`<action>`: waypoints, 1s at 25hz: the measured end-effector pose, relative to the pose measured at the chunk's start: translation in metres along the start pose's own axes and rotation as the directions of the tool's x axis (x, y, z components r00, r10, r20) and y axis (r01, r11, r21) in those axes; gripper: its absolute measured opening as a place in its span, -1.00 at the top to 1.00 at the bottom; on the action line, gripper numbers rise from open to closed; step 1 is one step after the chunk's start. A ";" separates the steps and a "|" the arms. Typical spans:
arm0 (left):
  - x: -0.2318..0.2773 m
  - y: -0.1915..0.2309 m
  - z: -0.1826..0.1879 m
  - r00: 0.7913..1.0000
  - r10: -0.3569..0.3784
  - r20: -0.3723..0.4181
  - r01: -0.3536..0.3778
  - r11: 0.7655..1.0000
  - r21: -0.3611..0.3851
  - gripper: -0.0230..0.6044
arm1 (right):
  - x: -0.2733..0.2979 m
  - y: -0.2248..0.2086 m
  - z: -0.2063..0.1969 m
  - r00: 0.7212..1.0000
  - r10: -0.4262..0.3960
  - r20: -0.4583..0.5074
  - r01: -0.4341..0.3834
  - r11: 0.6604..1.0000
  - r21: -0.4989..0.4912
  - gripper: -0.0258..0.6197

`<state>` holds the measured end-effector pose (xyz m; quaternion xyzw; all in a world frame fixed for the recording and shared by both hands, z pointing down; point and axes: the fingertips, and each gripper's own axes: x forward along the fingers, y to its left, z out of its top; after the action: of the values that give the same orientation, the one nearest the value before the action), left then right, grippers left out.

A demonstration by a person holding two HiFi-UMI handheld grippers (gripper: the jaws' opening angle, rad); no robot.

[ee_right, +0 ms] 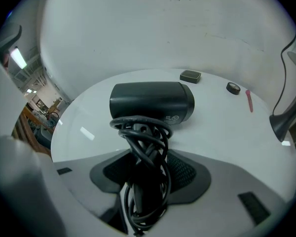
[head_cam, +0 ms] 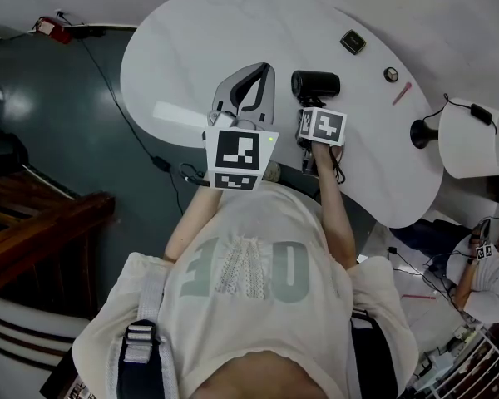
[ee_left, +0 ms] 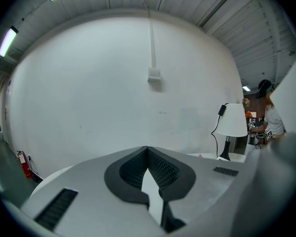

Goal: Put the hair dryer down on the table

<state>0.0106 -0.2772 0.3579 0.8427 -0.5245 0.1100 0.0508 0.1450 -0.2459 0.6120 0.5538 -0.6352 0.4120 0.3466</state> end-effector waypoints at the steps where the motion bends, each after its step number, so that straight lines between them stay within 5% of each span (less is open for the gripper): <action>1: 0.000 0.000 0.000 1.000 0.001 -0.001 -0.001 1.000 0.001 0.92 | 0.001 0.000 -0.002 1.000 -0.001 -0.005 0.001 1.000 -0.006 0.24; 25: 0.004 -0.007 -0.005 1.000 -0.013 -0.018 0.013 1.000 0.010 0.92 | 0.005 0.003 -0.003 0.999 -0.052 0.017 0.053 0.994 -0.100 0.22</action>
<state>0.0173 -0.2764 0.3641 0.8453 -0.5181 0.1196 0.0520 0.1413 -0.2451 0.6177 0.5551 -0.6427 0.3665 0.3801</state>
